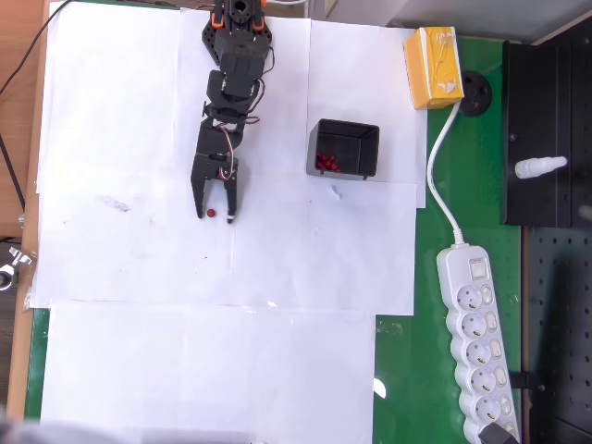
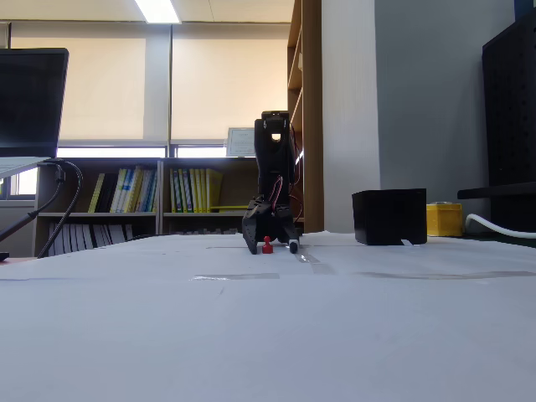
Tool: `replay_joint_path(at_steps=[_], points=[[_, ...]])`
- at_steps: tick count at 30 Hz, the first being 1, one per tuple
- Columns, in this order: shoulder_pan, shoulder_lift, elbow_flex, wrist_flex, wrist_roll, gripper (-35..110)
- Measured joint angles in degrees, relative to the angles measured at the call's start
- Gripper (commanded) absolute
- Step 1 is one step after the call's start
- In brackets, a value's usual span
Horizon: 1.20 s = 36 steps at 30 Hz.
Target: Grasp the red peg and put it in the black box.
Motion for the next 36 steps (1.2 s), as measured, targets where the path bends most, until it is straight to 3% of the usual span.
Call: replay_joint_path(at_steps=[3, 27, 31, 36], points=[[0.00, 0.00, -0.09, 0.00, 0.00, 0], [1.49, -3.78, -2.20, 0.97, 1.23, 0], [3.43, -12.04, -2.20, 10.11, 3.25, 0], [5.54, -27.33, 1.14, 33.66, 7.73, 0]])
